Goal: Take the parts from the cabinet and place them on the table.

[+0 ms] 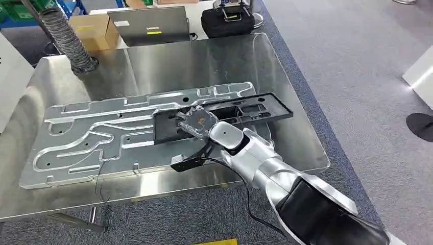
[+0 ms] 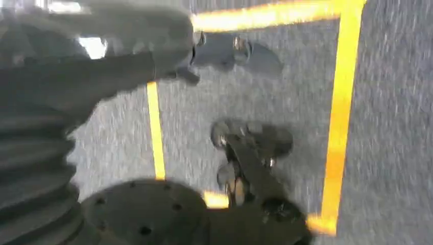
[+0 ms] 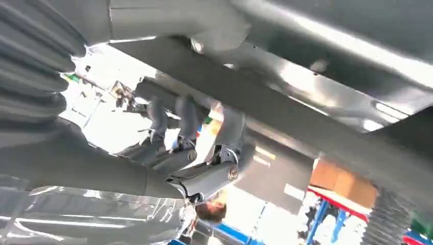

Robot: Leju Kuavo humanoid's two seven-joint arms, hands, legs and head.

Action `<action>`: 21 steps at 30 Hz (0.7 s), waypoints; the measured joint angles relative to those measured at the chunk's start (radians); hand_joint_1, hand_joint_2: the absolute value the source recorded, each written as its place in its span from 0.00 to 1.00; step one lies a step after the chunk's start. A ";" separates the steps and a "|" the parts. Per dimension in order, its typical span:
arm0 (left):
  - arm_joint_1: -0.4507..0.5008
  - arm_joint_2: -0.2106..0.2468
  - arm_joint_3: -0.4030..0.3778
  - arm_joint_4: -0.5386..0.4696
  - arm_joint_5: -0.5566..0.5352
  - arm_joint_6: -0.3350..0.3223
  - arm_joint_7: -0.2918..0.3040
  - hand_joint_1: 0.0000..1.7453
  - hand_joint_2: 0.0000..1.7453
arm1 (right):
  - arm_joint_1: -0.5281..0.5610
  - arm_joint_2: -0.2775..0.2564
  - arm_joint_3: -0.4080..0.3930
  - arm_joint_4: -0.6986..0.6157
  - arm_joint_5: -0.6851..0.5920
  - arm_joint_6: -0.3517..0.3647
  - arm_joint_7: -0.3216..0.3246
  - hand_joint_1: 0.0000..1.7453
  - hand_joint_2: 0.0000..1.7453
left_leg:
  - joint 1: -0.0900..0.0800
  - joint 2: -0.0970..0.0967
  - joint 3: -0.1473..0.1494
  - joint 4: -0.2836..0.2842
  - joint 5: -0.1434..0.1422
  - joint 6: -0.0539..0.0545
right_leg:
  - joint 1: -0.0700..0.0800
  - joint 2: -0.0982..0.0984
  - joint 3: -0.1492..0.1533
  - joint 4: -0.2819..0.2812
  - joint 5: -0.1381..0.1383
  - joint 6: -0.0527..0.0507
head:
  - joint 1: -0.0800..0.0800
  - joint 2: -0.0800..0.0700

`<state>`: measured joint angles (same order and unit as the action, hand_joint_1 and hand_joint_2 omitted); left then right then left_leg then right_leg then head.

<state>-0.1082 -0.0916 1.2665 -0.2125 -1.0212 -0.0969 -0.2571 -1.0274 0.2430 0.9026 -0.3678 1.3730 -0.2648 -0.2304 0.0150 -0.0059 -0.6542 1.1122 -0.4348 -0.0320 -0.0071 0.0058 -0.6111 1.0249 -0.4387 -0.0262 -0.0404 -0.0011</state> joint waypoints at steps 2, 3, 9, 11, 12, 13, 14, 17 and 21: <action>-0.002 0.000 0.000 0.000 0.000 0.000 0.002 0.00 0.00 | -0.001 0.002 0.000 0.005 -0.015 0.000 0.001 0.00 0.00 | -0.007 0.000 0.050 -0.096 0.006 0.011 | 0.007 0.002 -0.002 0.003 -0.003 0.010 | 0.000 0.000; -0.003 0.000 0.000 0.000 0.000 0.000 0.002 0.00 0.00 | -0.001 0.003 0.000 0.007 -0.027 0.000 -0.002 0.00 0.00 | -0.007 -0.002 0.046 -0.091 0.007 0.017 | 0.006 0.002 -0.002 0.000 0.001 0.016 | 0.000 0.000; -0.004 -0.003 0.000 0.000 0.000 0.000 0.001 0.00 0.00 | -0.006 0.008 -0.001 0.013 -0.057 -0.001 -0.009 0.00 0.00 | -0.002 0.001 0.050 -0.107 0.018 0.050 | 0.002 0.000 -0.061 0.140 -0.091 0.044 | 0.000 0.000; -0.002 -0.003 0.000 0.000 0.001 0.002 0.001 0.00 0.00 | 0.001 0.008 -0.013 0.015 -0.106 -0.003 -0.033 0.00 0.00 | -0.004 0.001 0.049 -0.106 0.017 0.052 | 0.001 0.000 -0.128 0.283 -0.145 0.047 | 0.000 0.000; -0.001 -0.003 0.000 0.000 0.001 0.002 0.001 0.00 0.00 | 0.005 0.008 -0.030 0.015 -0.166 -0.004 -0.063 0.00 0.00 | -0.004 0.001 0.050 -0.105 0.017 0.052 | 0.001 0.000 -0.141 0.308 -0.142 0.047 | 0.000 0.000; -0.002 -0.003 0.000 0.000 0.001 0.003 0.000 0.00 0.00 | 0.010 0.009 -0.059 0.010 -0.249 -0.006 -0.101 0.00 0.00 | -0.005 0.000 0.050 -0.104 0.017 0.052 | 0.001 0.000 -0.128 0.281 -0.116 0.045 | 0.000 0.000; -0.002 -0.004 0.000 0.000 0.001 0.003 0.000 0.00 0.00 | 0.013 0.011 -0.103 -0.004 -0.344 -0.009 -0.147 0.00 0.00 | -0.005 -0.001 0.050 -0.101 0.016 0.052 | 0.002 0.000 -0.094 0.212 -0.075 0.042 | 0.000 0.000; -0.005 -0.008 0.000 0.001 -0.002 0.004 0.000 0.00 0.00 | 0.014 0.016 -0.263 -0.071 -0.670 0.012 -0.320 0.00 0.00 | -0.012 -0.001 0.046 -0.092 0.011 0.043 | 0.011 -0.001 0.008 0.005 -0.010 0.021 | 0.000 0.000; -0.008 -0.008 0.000 0.001 0.001 -0.002 -0.002 0.00 0.00 | 0.075 -0.021 -0.472 -0.275 -0.990 -0.050 -0.443 0.00 0.00 | -0.011 -0.003 0.047 -0.097 0.015 0.024 | 0.008 -0.003 0.009 -0.013 -0.001 0.012 | 0.000 0.000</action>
<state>-0.1160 -0.1000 1.2661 -0.2113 -1.0205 -0.0988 -0.2590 -0.9524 0.2225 0.4305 -0.6427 0.3825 -0.3145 -0.6737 0.0037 -0.0092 -0.6070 1.0157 -0.4201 -0.0077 0.0011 0.0027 -0.6018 1.0121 -0.4401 -0.0146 -0.0404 -0.0008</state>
